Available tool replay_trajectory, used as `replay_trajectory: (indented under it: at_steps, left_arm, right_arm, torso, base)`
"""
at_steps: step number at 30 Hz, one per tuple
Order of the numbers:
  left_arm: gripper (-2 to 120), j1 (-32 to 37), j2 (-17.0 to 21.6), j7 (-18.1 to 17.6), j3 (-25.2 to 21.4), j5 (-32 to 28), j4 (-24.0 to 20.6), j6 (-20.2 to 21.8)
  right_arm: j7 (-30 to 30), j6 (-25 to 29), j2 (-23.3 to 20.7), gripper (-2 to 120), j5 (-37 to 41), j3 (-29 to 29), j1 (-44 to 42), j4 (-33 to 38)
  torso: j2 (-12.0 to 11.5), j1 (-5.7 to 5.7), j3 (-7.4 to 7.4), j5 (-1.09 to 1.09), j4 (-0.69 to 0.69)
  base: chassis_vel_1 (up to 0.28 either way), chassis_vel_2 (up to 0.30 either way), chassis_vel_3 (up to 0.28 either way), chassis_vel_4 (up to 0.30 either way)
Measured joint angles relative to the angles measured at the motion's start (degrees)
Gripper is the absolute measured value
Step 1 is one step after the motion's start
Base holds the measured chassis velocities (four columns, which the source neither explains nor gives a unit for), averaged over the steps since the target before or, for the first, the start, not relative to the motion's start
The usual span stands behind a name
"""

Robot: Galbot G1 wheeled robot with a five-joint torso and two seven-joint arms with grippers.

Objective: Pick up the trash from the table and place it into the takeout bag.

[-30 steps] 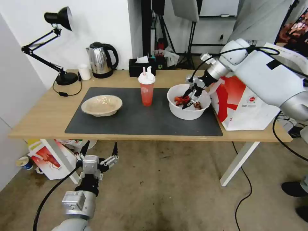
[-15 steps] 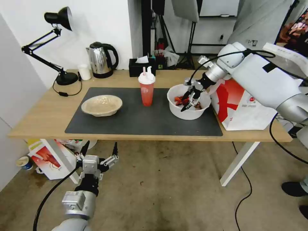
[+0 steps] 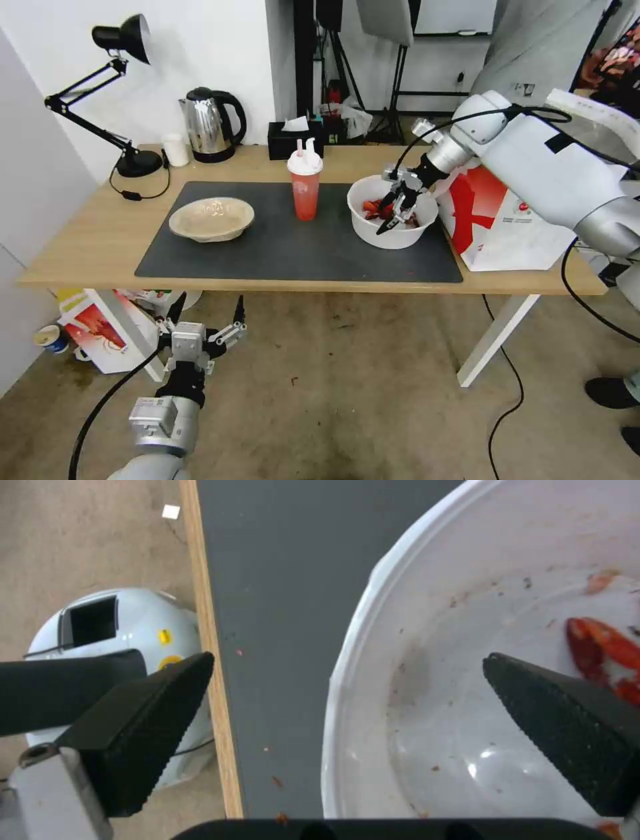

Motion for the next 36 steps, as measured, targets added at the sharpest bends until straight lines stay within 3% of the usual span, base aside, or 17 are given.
replay_trajectory:
  at_steps: [23,30,36]
  left_arm:
    - [100,0.00,0.00,0.00,0.00,0.00,0.00,0.00]
    - [100,0.00,0.00,0.00,0.00,0.00,0.00,0.00]
    - [100,0.00,0.00,0.00,0.00,0.00,0.00,0.00]
  right_arm:
    - [0.00,0.92,1.67,100,-1.51,0.50,-1.63,-1.47]
    - [-0.01,0.92,1.98,84,-1.35,0.65,-1.66,-1.83]
    - [-0.02,0.92,1.87,58,-1.12,0.73,-1.64,-1.85]
  torso:
    - [0.00,0.00,0.00,0.00,0.00]
    - [0.00,0.00,0.00,-0.01,0.00]
    - [0.00,0.00,0.00,0.00,0.00]
  base:
    - [0.000,0.000,0.000,0.000]
    - [0.000,0.000,0.000,0.000]
    - [0.000,0.000,0.000,0.000]
